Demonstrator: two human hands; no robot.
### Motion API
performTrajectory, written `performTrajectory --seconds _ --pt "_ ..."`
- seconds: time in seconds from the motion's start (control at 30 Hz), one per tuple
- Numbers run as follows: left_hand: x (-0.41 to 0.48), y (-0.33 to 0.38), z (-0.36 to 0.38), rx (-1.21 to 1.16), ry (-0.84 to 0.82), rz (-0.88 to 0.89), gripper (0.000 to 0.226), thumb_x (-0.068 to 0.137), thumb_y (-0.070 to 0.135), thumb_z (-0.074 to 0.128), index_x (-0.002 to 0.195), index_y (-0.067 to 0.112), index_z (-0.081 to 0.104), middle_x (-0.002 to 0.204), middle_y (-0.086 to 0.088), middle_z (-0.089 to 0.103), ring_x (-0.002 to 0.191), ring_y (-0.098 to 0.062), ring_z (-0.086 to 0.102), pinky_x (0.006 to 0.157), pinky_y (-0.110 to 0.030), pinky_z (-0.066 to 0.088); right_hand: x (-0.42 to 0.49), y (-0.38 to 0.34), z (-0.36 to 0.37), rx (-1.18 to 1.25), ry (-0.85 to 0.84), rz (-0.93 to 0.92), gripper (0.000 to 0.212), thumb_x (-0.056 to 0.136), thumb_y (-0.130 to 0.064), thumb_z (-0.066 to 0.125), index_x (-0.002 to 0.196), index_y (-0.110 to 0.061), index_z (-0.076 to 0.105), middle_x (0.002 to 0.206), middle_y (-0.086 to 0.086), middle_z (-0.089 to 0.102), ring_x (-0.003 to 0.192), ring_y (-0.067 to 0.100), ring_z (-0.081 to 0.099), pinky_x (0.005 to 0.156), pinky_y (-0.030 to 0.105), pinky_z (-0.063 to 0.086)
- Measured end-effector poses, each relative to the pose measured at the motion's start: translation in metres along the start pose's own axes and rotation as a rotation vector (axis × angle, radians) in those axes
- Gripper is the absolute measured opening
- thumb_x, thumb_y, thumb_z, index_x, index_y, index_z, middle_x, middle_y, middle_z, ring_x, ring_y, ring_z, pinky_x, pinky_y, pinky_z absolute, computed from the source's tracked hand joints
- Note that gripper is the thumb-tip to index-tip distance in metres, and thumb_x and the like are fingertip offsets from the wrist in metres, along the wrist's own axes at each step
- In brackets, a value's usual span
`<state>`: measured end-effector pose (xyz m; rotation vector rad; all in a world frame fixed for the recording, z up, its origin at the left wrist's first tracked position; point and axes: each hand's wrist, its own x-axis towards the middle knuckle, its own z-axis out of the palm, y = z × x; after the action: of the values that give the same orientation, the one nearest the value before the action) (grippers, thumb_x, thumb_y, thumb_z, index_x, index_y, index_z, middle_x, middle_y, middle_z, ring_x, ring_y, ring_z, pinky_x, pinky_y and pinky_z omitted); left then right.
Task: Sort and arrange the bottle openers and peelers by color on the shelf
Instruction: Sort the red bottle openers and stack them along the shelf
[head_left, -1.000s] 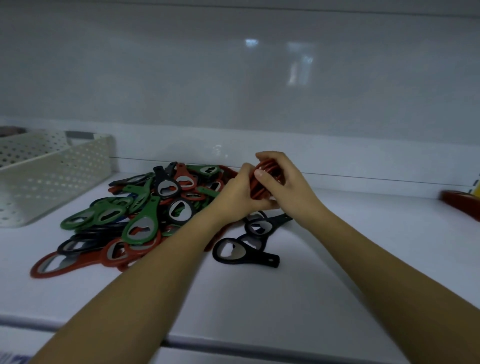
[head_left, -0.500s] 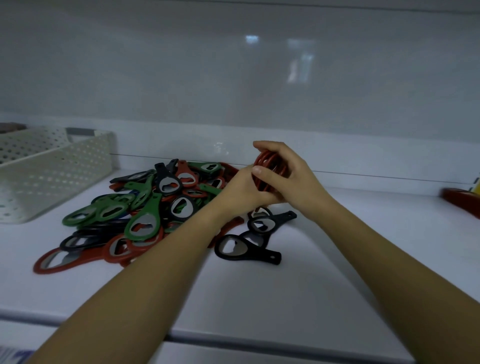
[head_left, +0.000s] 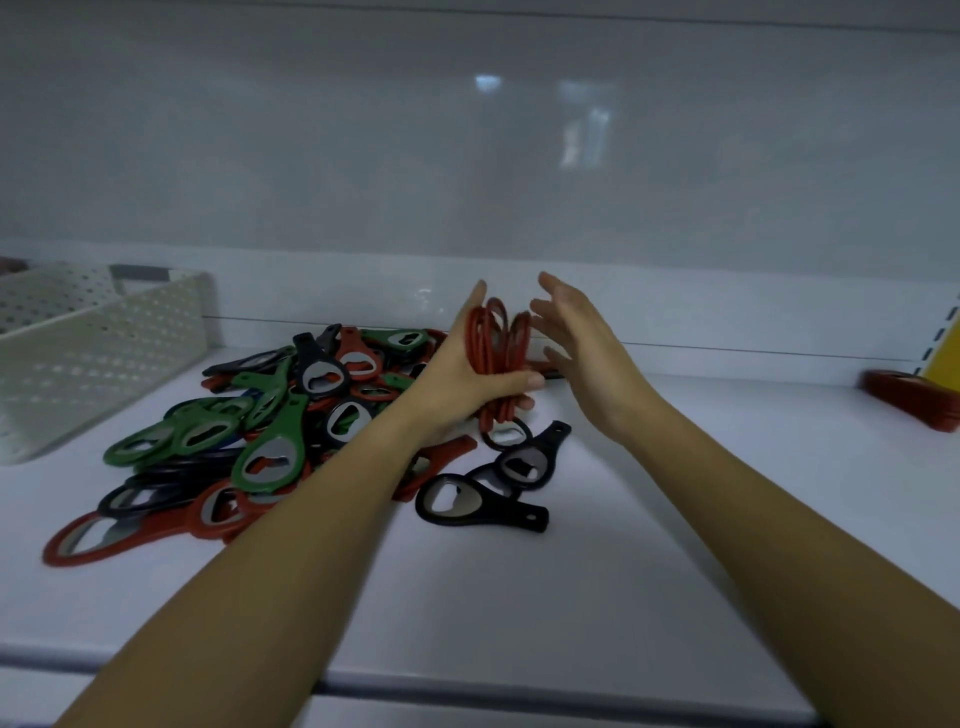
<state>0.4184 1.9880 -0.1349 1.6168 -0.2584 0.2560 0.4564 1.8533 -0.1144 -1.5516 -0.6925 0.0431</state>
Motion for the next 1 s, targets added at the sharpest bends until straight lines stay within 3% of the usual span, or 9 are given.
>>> performTrajectory --seconds 0.1,0.2,0.3,0.43,0.57,0.67,0.8,0.9,1.0 --pt "0.001 0.002 -0.007 0.039 0.082 0.047 0.096 0.077 0.009 0.073 0.143 0.047 0.014 0.135 -0.010 0.046 0.111 -0.023 0.061 0.093 -0.039 0.051 0.001 0.006 -0.006 -0.030 0.014 0.027 0.044 0.098 -0.041 0.032 0.140 -0.028 0.033 0.142 -0.002 0.039 0.114 0.006 0.045 0.106 0.032 0.034" --pt "-0.001 0.002 -0.010 0.054 0.073 0.077 0.067 0.081 0.003 0.068 0.129 0.040 0.039 0.098 -0.014 0.059 0.089 -0.024 0.064 0.083 -0.039 0.056 0.002 0.010 -0.005 -0.055 -0.009 0.031 0.042 0.097 -0.040 0.035 0.138 -0.031 0.035 0.140 -0.002 0.041 0.113 0.008 0.048 0.103 0.030 0.037" --pt "-0.003 0.004 -0.005 0.176 0.046 0.121 0.046 0.079 0.004 0.069 0.113 0.030 0.050 0.094 -0.005 0.059 0.077 -0.008 0.064 0.071 -0.022 0.055 0.002 0.015 -0.003 -0.096 -0.047 0.042 0.042 0.096 -0.042 0.038 0.136 -0.031 0.038 0.138 -0.001 0.045 0.118 0.012 0.050 0.105 0.034 0.039" --pt "-0.003 0.004 -0.002 0.248 0.002 0.134 0.031 0.079 0.012 0.071 0.103 0.025 0.056 0.100 -0.028 0.060 0.092 -0.039 0.060 0.084 -0.044 0.054 0.003 0.019 -0.006 -0.108 -0.056 0.057 0.044 0.095 -0.044 0.039 0.136 -0.028 0.039 0.136 0.000 0.048 0.122 0.015 0.050 0.106 0.039 0.039" --pt "-0.002 0.006 -0.003 0.270 0.081 0.226 0.040 0.082 0.016 0.068 0.112 0.038 0.051 0.099 -0.009 0.061 0.090 -0.019 0.062 0.084 -0.025 0.054 0.003 0.019 -0.006 -0.098 -0.023 0.058 0.043 0.098 -0.040 0.035 0.137 -0.023 0.038 0.128 -0.003 0.049 0.114 0.014 0.054 0.095 0.026 0.042" --pt "0.000 0.007 -0.009 0.189 0.199 0.268 0.038 0.083 0.020 0.068 0.109 0.042 0.052 0.100 -0.008 0.058 0.096 -0.025 0.062 0.089 -0.032 0.053 0.003 0.020 -0.007 -0.092 0.003 0.070 0.044 0.098 -0.040 0.033 0.137 -0.021 0.038 0.125 -0.002 0.049 0.107 0.012 0.054 0.090 0.023 0.041" --pt "-0.001 0.003 -0.008 0.422 0.068 0.238 0.027 0.081 0.021 0.069 0.098 0.035 0.054 0.092 -0.004 0.062 0.080 -0.014 0.062 0.079 -0.024 0.054 0.002 0.018 -0.005 -0.097 0.005 0.075 0.042 0.099 -0.037 0.033 0.136 -0.019 0.040 0.120 0.000 0.050 0.099 0.005 0.056 0.085 0.020 0.043" --pt "0.001 0.002 -0.010 0.303 0.190 0.216 0.019 0.083 0.020 0.067 0.098 0.027 0.057 0.095 -0.015 0.062 0.087 -0.031 0.064 0.085 -0.036 0.055 0.000 0.018 -0.005 -0.112 -0.044 0.064 0.037 0.097 -0.032 0.043 0.132 -0.020 0.044 0.119 0.003 0.057 0.105 0.012 0.059 0.087 0.022 0.045" --pt "0.002 0.007 -0.012 -0.002 0.288 0.147 0.014 0.088 0.018 0.061 0.101 0.023 0.058 0.091 -0.005 0.059 0.079 -0.017 0.068 0.078 -0.033 0.058 -0.004 0.017 -0.003 -0.062 -0.147 0.100 0.034 0.089 -0.020 0.060 0.119 -0.018 0.045 0.110 0.009 0.065 0.097 0.017 0.066 0.091 0.028 0.050"
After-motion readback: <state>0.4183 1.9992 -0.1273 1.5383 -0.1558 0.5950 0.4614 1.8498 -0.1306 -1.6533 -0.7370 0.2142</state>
